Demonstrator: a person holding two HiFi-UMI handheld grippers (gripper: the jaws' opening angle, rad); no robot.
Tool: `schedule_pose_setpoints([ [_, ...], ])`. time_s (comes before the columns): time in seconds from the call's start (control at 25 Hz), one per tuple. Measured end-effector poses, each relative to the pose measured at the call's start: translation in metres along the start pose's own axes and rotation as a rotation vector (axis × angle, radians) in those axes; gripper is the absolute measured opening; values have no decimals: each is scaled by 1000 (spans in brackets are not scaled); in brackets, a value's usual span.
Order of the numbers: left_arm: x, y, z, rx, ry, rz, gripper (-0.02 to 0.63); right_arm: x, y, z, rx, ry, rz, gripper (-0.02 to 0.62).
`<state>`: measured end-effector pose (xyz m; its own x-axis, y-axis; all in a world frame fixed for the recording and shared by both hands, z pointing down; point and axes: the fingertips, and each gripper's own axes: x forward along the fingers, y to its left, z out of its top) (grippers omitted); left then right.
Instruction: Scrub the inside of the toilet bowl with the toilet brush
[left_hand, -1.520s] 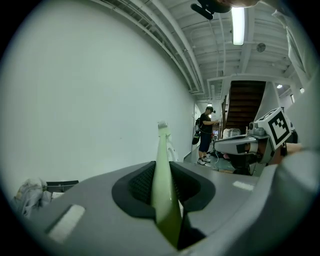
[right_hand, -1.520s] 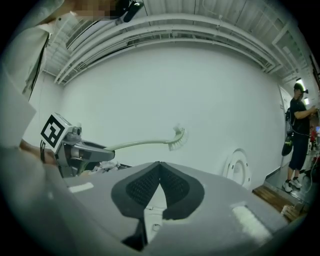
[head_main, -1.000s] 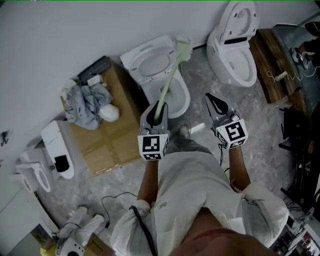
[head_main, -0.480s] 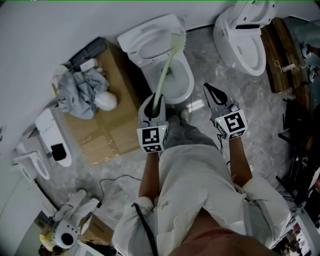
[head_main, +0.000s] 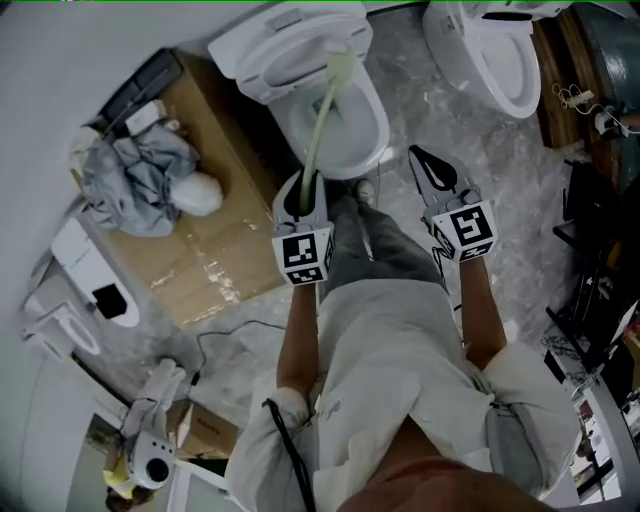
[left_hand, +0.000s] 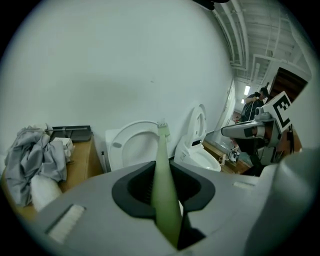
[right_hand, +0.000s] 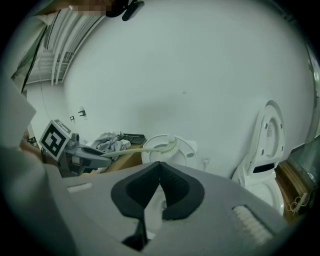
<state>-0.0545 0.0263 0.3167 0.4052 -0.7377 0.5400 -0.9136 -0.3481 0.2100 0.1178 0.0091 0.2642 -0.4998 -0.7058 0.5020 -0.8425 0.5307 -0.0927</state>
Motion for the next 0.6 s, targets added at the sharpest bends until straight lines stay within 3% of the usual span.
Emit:
schedule_pose_setpoints([
  [0.6, 59, 23, -86, -85, 142, -6, 101, 55, -14, -74, 17, 134, 7, 5],
])
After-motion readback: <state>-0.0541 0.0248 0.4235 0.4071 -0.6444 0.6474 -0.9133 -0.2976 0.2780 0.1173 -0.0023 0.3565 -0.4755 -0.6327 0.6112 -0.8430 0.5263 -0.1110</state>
